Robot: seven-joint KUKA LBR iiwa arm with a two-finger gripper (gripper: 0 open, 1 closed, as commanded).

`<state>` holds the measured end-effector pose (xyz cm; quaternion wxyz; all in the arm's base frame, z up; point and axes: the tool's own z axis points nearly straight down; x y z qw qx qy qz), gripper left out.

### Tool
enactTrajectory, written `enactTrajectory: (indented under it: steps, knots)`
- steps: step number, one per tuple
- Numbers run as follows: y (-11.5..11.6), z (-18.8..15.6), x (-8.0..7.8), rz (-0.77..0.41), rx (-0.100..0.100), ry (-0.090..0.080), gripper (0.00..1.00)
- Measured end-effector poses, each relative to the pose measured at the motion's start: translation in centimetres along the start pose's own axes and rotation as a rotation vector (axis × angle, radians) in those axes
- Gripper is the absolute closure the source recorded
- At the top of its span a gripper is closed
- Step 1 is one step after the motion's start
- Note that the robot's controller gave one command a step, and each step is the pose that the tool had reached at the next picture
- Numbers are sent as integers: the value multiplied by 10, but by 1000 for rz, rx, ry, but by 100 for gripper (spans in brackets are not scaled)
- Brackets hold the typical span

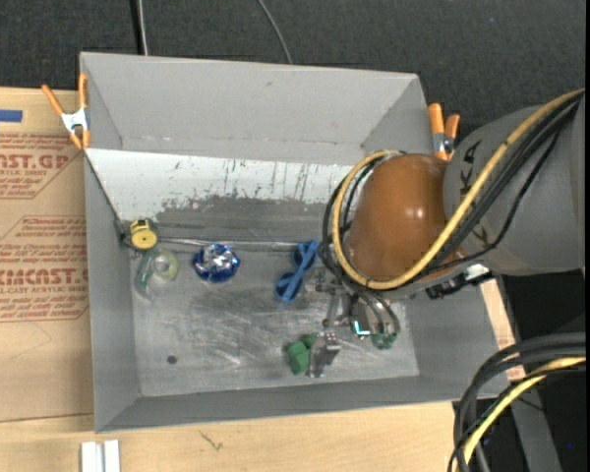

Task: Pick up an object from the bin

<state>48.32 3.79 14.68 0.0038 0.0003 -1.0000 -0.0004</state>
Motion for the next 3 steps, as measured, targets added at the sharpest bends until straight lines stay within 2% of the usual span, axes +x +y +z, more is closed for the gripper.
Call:
enactTrajectory:
  steps: [1, 2, 3]
  knots:
    - [-49, 76, -6, 0, -1, -20, 0]
    - [-47, 73, -5, -4, -1, -15, 100]
    - [-61, -88, -17, -54, 2, -16, 100]
